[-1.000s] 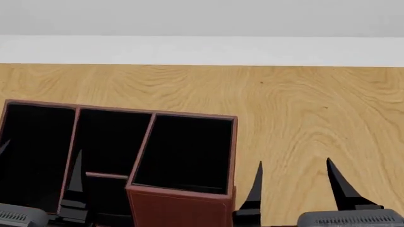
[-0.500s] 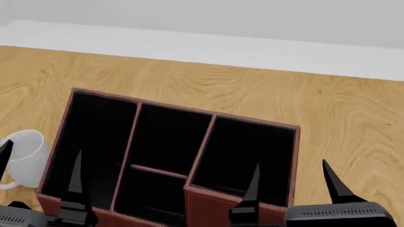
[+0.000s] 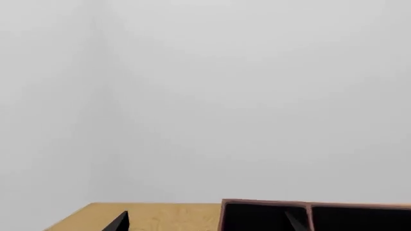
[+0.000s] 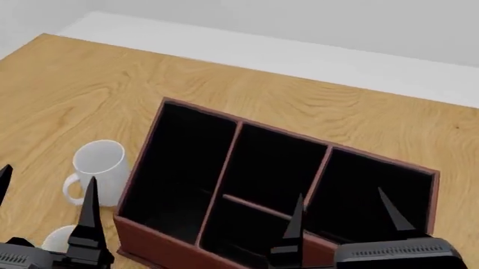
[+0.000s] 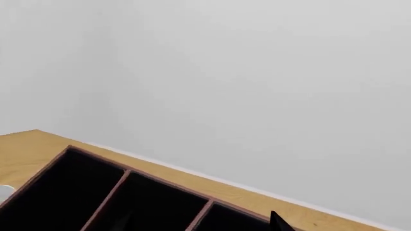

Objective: Pick up the book and place it in the right compartment of the caddy.

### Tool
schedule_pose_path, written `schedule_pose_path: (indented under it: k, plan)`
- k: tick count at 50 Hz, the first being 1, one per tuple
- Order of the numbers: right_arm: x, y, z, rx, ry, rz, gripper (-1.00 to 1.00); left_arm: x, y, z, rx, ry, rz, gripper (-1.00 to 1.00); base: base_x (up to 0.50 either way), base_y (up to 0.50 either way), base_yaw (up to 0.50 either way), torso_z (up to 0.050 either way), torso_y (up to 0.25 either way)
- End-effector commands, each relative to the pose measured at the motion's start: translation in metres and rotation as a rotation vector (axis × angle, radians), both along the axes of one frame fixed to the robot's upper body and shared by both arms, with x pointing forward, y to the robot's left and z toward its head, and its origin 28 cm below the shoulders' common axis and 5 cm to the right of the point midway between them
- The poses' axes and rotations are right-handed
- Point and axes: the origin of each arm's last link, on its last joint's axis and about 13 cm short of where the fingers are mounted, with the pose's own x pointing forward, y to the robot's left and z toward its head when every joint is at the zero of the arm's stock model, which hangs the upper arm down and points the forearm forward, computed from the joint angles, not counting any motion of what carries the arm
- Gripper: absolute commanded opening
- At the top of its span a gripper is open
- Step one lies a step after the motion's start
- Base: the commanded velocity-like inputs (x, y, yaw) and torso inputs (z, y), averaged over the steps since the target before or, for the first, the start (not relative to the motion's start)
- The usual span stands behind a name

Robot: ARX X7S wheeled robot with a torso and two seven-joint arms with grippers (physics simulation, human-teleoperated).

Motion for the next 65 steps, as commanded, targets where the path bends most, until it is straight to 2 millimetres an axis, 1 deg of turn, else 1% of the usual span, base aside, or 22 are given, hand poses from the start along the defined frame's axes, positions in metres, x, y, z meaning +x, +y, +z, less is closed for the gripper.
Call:
schedule_pose_path:
  k: [1, 3, 7, 9, 11, 33, 36, 38, 40, 42, 45, 46, 52, 65]
  plan:
    - [-0.0007, -0.0016, 0.0005, 0.032, -0.022, 0.008, 1.0, 0.0001, 0.0001, 0.0002, 0.0, 0.0, 0.0, 1.0, 0.0, 0.0, 0.5, 0.0, 0.0]
    - [-0.0009, -0.0026, 0.0, 0.038, -0.031, -0.004, 1.0, 0.0005, 0.0, -0.0001, 0.0, 0.0, -0.001, 1.0, 0.0, 0.0, 0.5, 0.0, 0.0]
    - [-0.0011, -0.0011, 0.0014, 0.029, -0.035, 0.0, 1.0, 0.0009, 0.0005, -0.0004, -0.001, -0.001, 0.0, 1.0, -0.03, 0.11, 0.0, 0.0, 0.0]
    - [-0.0013, -0.0004, 0.002, 0.048, -0.032, 0.058, 1.0, -0.0002, 0.0005, 0.0006, 0.0, -0.003, 0.0, 1.0, -0.01, -0.01, 0.0, 0.0, 0.0]
    - [-0.0016, -0.0009, 0.0016, 0.08, -0.041, 0.084, 1.0, 0.0005, 0.0005, -0.0003, 0.0, -0.003, 0.001, 1.0, 0.09, -0.48, 0.0, 0.0, 0.0]
    - [-0.0013, -0.0011, 0.0005, 0.081, -0.03, 0.101, 1.0, -0.0004, 0.0011, 0.0011, -0.002, -0.007, 0.003, 1.0, 0.08, -0.5, 0.0, 0.0, 0.0]
    - [-0.0008, -0.0008, -0.0001, 0.071, -0.023, 0.097, 1.0, -0.0003, 0.0011, 0.0009, -0.002, -0.007, 0.003, 1.0, 0.08, -0.5, 0.0, 0.0, 0.0]
    - [0.0021, -0.0006, -0.0022, 0.031, 0.02, 0.064, 1.0, -0.0006, 0.0011, 0.0012, -0.002, -0.007, 0.004, 1.0, 0.12, -0.49, 0.0, 0.0, 0.0]
    - [0.0024, -0.0002, -0.0021, 0.006, 0.015, 0.041, 1.0, -0.0007, 0.001, 0.0007, 0.003, -0.008, 0.005, 1.0, 0.14, -0.48, 0.0, 0.0, 0.0]
    - [0.0019, 0.0, -0.0019, 0.003, 0.009, 0.046, 1.0, -0.0006, 0.0011, 0.001, 0.001, -0.008, 0.004, 1.0, -0.02, 0.0, 0.0, 0.0, 0.0]
    - [-0.0007, -0.0003, -0.0018, -0.018, 0.01, 0.008, 1.0, -0.0011, 0.0013, 0.0014, 0.001, -0.008, 0.005, 1.0, 0.0, 0.01, 0.0, 0.0, 0.0]
    - [-0.0011, 0.0, -0.0013, -0.051, 0.017, 0.009, 1.0, -0.0012, 0.0012, 0.0015, 0.001, -0.008, 0.005, 1.0, 0.0, 0.0, 0.5, 0.0, 0.0]
    - [-0.0014, 0.0009, -0.0007, -0.027, 0.011, 0.027, 1.0, -0.0026, 0.0012, 0.0024, 0.002, -0.009, 0.004, 1.0, 0.0, 0.0, 0.5, 0.0, 0.0]
    - [0.0012, 0.0013, -0.0008, -0.012, 0.001, 0.037, 1.0, 0.0008, 0.0018, 0.0013, -0.002, -0.006, 0.008, 1.0, 0.0, 0.0, 0.5, 0.0, 0.0]
